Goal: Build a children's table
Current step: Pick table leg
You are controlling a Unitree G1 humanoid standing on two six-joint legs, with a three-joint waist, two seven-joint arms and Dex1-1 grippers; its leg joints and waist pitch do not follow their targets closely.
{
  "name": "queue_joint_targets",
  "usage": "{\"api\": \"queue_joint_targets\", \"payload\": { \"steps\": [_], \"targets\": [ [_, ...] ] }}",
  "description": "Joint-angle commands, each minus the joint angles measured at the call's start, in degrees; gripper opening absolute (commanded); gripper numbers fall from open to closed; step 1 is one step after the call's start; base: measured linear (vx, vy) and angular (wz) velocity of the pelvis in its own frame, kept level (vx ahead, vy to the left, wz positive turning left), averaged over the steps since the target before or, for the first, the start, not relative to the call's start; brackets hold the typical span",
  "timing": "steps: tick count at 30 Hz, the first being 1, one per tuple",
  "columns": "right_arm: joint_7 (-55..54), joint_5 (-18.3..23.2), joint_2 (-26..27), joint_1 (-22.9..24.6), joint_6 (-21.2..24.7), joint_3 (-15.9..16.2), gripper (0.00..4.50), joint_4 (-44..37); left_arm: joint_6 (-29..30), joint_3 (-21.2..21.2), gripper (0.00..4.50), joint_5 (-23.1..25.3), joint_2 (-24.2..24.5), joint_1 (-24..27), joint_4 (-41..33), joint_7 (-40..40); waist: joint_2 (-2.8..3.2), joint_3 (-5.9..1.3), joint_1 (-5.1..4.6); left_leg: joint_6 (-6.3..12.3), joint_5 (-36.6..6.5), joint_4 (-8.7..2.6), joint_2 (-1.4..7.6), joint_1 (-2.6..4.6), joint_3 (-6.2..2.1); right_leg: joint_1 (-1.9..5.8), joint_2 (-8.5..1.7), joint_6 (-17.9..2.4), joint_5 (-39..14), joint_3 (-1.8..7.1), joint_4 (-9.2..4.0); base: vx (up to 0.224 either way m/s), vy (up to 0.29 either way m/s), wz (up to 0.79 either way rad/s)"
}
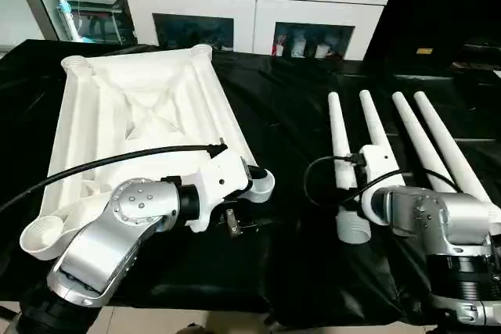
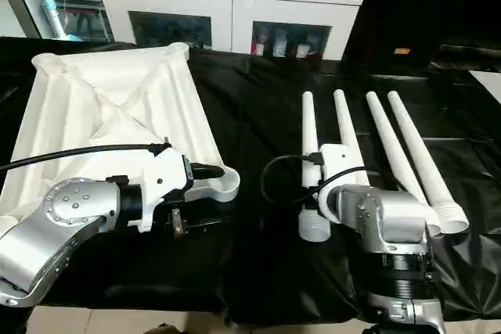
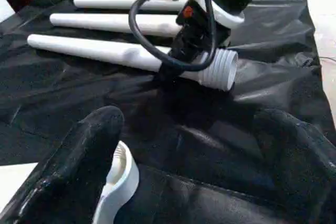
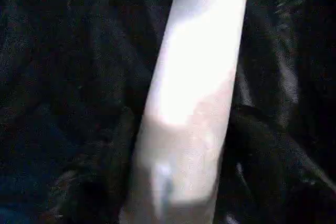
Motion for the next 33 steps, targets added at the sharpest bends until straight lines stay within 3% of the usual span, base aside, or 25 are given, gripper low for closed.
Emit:
{"api": "queue_joint_targets", "payload": {
  "steps": [1, 8, 17, 20, 22, 24, 26, 27, 30, 31, 32, 33],
  "targets": [
    [-0.1, 0.19, -0.79, -0.76, 1.06, -1.07, 2.59, -1.8, -0.54, 0.3, 4.5, 0.41, 0.33, -0.92, -0.24, 0.31, -0.19, -2.96, -0.28, -5.89, -10.19, -4.74, 5.73, 1.51, -2.86, 0.65, -6.43, -8.14, -8.97, 4.25, -5.09, 0.0, 0.0, 0.0],
    [0.0, 0.33, -1.0, -0.9, 2.7, -1.44, 1.97, -4.11, -0.59, 0.74, 4.5, 0.12, 0.3, -1.18, 0.06, 0.64, -0.05, -3.16, -0.27, -5.59, -8.46, -4.62, 5.67, 1.42, -2.8, 0.76, -6.26, -8.15, -6.19, 4.24, -4.84, 0.0, 0.0, 0.0],
    [-0.12, 0.02, -0.1, 0.78, 2.8, -1.97, 1.84, -4.52, -0.99, 0.32, 4.5, 0.32, 0.31, -0.98, -0.03, 0.81, -0.04, -3.37, -0.16, -4.76, -6.52, -4.39, 5.61, 1.2, -2.65, 0.88, -6.21, -9.15, -2.29, 4.21, -4.47, 0.0, 0.0, 0.0],
    [0.49, 0.62, 0.27, 0.73, 0.89, -2.66, 1.84, -5.85, -1.04, 0.87, 4.5, 0.49, 0.04, -1.36, 0.42, 1.63, -0.02, -3.55, -0.09, -4.28, -5.33, -4.24, 5.67, 1.11, -2.64, 0.9, -6.15, -9.33, -0.22, 4.16, -4.21, 0.0, 0.0, 0.0],
    [3.3, 4.56, 2.05, -0.23, -3.02, -6.47, 1.84, -9.6, -1.06, 3.84, 4.5, 1.31, -2.89, -3.45, 3.48, 6.84, -0.04, -3.52, -0.09, -3.77, -5.45, -4.14, 5.61, 1.02, -2.5, 0.81, -6.22, -9.81, 0.89, 4.22, -4.12, 0.0, 0.0, 0.0],
    [4.57, 5.69, 2.21, -0.23, -5.2, -7.1, 1.84, -10.97, -1.22, 5.26, 4.5, 1.28, -4.39, -4.36, 4.87, 8.95, -0.11, -3.63, 0.05, -3.32, -5.58, -4.11, 5.75, 0.98, -2.69, 1.07, -6.42, -9.97, 0.99, 4.13, -4.15, 0.0, 0.0, 0.0],
    [11.88, 8.1, 1.01, 1.71, -16.7, -5.46, 1.84, -16.27, 0.79, 10.88, 4.5, -2.01, -10.32, -7.41, 7.96, 14.96, -0.22, -3.62, 0.3, -2.82, -5.88, -3.86, 5.89, 0.87, -2.57, 1.17, -6.7, -10.27, 1.67, 4.14, -4.28, 0.0, 0.0, 0.0],
    [13.89, 8.63, 0.69, 2.33, -19.29, -5.23, 1.84, -17.52, 2.01, 12.61, 4.5, -4.17, -12.26, -8.35, 8.24, 16.01, -0.38, -3.72, 0.43, -2.03, -5.1, -3.76, 5.99, 0.81, -2.69, 1.37, -6.89, -10.75, 3.17, 4.12, -4.13, 0.0, 0.0, 0.0],
    [16.3, 10.95, 0.79, 2.77, -19.0, -6.44, 1.84, -19.23, 6.63, 15.39, 4.5, -10.15, -16.06, -10.32, 7.35, 16.73, -0.53, -3.79, 0.44, -0.3, -3.07, -3.59, 5.86, 0.62, -2.66, 1.42, -6.61, -11.93, 5.49, 3.94, -3.76, 0.0, 0.0, 0.0],
    [18.97, 15.6, 2.19, 2.72, -16.15, -9.23, 1.84, -21.0, 12.57, 17.22, 4.5, -14.59, -20.31, -13.03, 6.83, 19.0, -0.58, -3.82, 0.41, 0.53, -2.64, -3.41, 5.68, 0.66, -2.49, 1.33, -6.51, -12.81, 5.85, 3.94, -3.6, 0.0, 0.0, 0.0],
    [19.15, 15.94, 2.3, 2.72, -15.94, -9.43, 1.84, -21.13, 12.99, 17.34, 4.5, -14.86, -20.61, -13.22, 6.8, 19.17, -0.62, -3.7, 0.68, 1.24, -3.0, -3.26, 5.72, 0.63, -2.54, 1.24, -6.73, -13.72, 4.64, 3.92, -3.93, 0.0, 0.0, 0.0],
    [20.91, 19.03, 3.3, 2.77, -14.67, -11.0, 1.84, -22.09, 16.9, 18.75, 4.5, -17.76, -23.71, -15.2, 7.01, 21.09, -0.92, -3.64, 0.67, 1.57, -3.29, -3.3, 5.73, 0.42, -2.56, 1.39, -6.68, -13.79, 3.03, 3.87, -4.09, 0.0, 0.0, 0.0]
  ]
}}
